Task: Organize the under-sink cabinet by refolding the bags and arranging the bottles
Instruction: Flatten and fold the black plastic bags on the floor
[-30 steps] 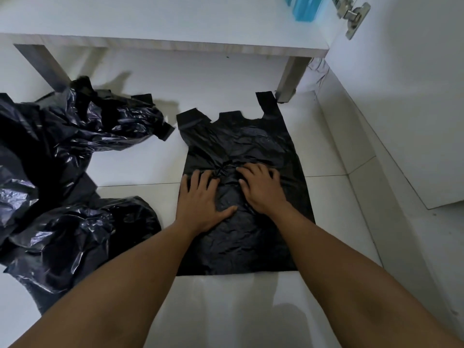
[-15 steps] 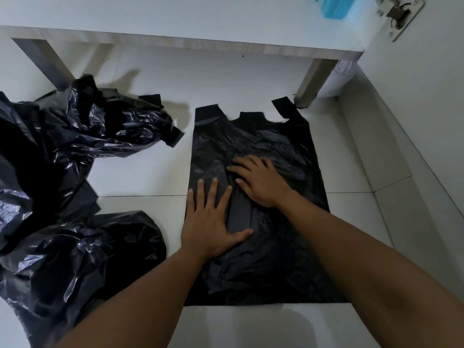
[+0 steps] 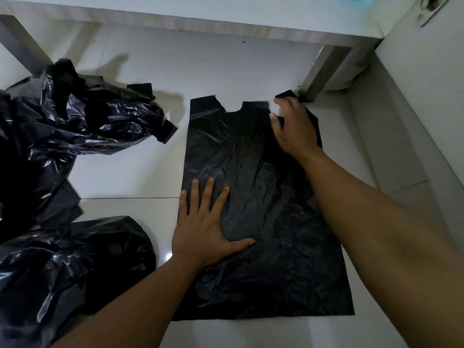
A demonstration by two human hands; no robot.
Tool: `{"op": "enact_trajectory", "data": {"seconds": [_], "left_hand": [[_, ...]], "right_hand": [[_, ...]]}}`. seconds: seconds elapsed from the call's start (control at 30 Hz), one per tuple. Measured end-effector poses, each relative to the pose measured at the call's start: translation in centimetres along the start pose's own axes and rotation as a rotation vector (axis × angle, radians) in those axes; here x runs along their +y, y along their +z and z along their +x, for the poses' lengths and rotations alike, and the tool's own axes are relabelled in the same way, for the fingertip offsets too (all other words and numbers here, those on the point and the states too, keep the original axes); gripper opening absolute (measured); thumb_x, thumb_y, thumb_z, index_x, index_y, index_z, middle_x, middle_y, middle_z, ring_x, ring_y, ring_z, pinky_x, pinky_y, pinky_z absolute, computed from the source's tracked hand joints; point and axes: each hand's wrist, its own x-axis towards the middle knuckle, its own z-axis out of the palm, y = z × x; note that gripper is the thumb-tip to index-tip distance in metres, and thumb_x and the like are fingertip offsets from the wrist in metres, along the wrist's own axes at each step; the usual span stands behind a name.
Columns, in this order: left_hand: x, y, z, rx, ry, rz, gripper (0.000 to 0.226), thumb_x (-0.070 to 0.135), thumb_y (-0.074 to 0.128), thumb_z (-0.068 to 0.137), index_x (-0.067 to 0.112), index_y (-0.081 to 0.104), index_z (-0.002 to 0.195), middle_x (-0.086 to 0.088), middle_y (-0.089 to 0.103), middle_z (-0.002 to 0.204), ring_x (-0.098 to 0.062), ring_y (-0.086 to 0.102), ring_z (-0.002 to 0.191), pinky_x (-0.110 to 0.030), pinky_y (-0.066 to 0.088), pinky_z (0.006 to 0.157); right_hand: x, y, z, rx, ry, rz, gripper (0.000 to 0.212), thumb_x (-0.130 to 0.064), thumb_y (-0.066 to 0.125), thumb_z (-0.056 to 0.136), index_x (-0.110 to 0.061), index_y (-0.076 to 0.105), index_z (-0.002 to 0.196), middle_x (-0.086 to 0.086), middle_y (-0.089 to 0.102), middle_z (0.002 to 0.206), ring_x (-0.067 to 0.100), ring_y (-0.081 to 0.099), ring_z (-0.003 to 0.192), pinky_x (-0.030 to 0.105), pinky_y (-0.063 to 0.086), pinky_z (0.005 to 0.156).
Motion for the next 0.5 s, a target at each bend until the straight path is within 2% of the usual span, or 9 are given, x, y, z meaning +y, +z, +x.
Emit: {"op": "enact_trajectory", "data": {"seconds": [0.03, 0.1, 0.17, 0.27, 0.33, 0.43, 0.5], "left_hand": [[0.0, 0.0, 0.0, -0.003, -0.004, -0.002, 0.123, 0.105, 0.028, 0.062, 0.030, 0.020, 0.160, -0.006, 0.004, 0.169, -0.032, -0.011, 0.154, -0.057, 0.002, 0.122], [0.0, 0.0, -0.1, -0.004, -0.006, -0.013, 0.124, 0.105, 0.028, 0.061, 0.031, 0.020, 0.160, -0.005, 0.004, 0.169, -0.032, -0.010, 0.154, -0.057, 0.003, 0.122], [0.1, 0.0, -0.3, -0.007, -0.004, -0.033, 0.124, 0.106, 0.029, 0.059, 0.032, 0.021, 0.159, -0.004, 0.006, 0.169, -0.032, -0.008, 0.154, -0.057, 0.004, 0.122], [0.2, -1.3, 0.2, -0.067, -0.061, -0.125, 0.117, 0.105, 0.023, 0.061, 0.038, 0.024, 0.157, 0.000, 0.008, 0.168, -0.027, -0.005, 0.154, -0.053, 0.002, 0.123], [0.6, -3.2, 1.2, -0.151, -0.135, -0.230, 0.107, 0.101, 0.021, 0.066, 0.040, 0.029, 0.153, 0.003, 0.018, 0.165, -0.024, 0.006, 0.153, -0.050, 0.009, 0.123], [0.6, -6.8, 4.5, -0.308, -0.259, -0.323, 0.094, 0.093, 0.035, 0.074, 0.036, 0.040, 0.148, 0.000, 0.040, 0.156, -0.029, 0.032, 0.144, -0.055, 0.025, 0.116], [-0.1, -8.3, 7.3, -0.330, -0.289, -0.320, 0.085, 0.087, 0.042, 0.077, 0.032, 0.049, 0.142, -0.002, 0.052, 0.146, -0.031, 0.046, 0.133, -0.056, 0.031, 0.111]], "right_hand": [[-0.5, -0.3, -1.4, 0.017, 0.045, -0.061, 0.041, -0.038, 0.046, 0.101, -0.014, 0.057, 0.132, 0.011, 0.053, 0.137, 0.029, 0.045, 0.127, 0.046, 0.043, 0.104], [-1.4, -0.2, -4.7, -0.084, 0.096, -0.191, 0.039, -0.043, 0.047, 0.099, -0.017, 0.060, 0.125, 0.010, 0.053, 0.131, 0.031, 0.045, 0.122, 0.050, 0.043, 0.099], [-1.9, 0.4, -7.5, -0.224, 0.076, -0.224, 0.042, -0.048, 0.046, 0.099, -0.021, 0.057, 0.130, 0.008, 0.050, 0.135, 0.031, 0.042, 0.126, 0.054, 0.038, 0.103], [-2.0, 1.0, -9.3, -0.292, 0.066, -0.208, 0.048, -0.050, 0.045, 0.100, -0.025, 0.050, 0.140, 0.005, 0.044, 0.143, 0.030, 0.036, 0.133, 0.055, 0.031, 0.109], [-2.0, 0.7, -9.5, -0.298, 0.067, -0.208, 0.048, -0.051, 0.045, 0.099, -0.026, 0.049, 0.141, 0.005, 0.043, 0.144, 0.030, 0.035, 0.135, 0.054, 0.030, 0.110], [-2.0, 0.1, -9.3, -0.318, 0.063, -0.204, 0.048, -0.052, 0.047, 0.098, -0.027, 0.049, 0.140, 0.004, 0.043, 0.144, 0.030, 0.035, 0.134, 0.055, 0.031, 0.109], [-2.2, -0.3, -8.8, -0.360, 0.065, -0.210, 0.049, -0.053, 0.049, 0.097, -0.027, 0.050, 0.138, 0.004, 0.042, 0.144, 0.031, 0.035, 0.134, 0.056, 0.033, 0.108]]}}
